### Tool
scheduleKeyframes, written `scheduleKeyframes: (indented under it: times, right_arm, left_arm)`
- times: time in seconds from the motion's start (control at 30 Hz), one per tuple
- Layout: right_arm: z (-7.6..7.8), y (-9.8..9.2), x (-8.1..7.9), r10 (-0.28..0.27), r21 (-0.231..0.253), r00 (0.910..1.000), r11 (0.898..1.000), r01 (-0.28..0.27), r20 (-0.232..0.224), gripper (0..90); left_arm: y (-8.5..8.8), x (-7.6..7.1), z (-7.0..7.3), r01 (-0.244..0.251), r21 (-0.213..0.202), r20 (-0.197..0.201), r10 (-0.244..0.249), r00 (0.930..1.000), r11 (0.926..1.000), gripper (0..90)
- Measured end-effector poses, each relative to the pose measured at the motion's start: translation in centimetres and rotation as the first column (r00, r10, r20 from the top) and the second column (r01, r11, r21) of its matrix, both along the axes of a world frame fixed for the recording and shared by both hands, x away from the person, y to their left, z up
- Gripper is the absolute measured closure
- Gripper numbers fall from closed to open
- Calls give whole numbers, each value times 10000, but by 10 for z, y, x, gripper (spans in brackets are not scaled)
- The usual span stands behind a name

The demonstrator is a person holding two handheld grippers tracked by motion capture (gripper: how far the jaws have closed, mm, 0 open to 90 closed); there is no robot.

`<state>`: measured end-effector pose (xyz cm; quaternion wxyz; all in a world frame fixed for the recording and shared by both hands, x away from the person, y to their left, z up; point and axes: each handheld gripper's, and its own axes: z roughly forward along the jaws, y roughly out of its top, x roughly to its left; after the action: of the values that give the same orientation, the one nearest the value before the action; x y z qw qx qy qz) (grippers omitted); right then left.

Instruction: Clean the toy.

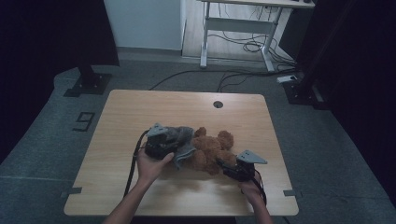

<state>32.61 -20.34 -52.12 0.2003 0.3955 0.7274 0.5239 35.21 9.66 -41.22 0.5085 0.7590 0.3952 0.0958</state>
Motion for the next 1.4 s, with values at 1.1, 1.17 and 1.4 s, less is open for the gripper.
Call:
scheduleKeyframes:
  times: [1.1, 1.17, 1.4]
  right_arm:
    - [-9, -8, 4, 29, 327, 9994, 9995, -17, -356, 483]
    - [-9, -8, 4, 1, 327, 9994, 9995, 10, -353, 485]
    - [-9, -10, 5, 40, 314, 9996, 9995, -31, -286, 490]
  left_arm:
    - [22, -17, -66, -427, 824, -537, 472, 9974, 9957, 824]
    - [34, -19, -62, -629, 777, -483, 668, 9966, 9950, 823]
    - [85, -19, -66, -1710, 629, -777, 1757, 9814, 9833, 816]
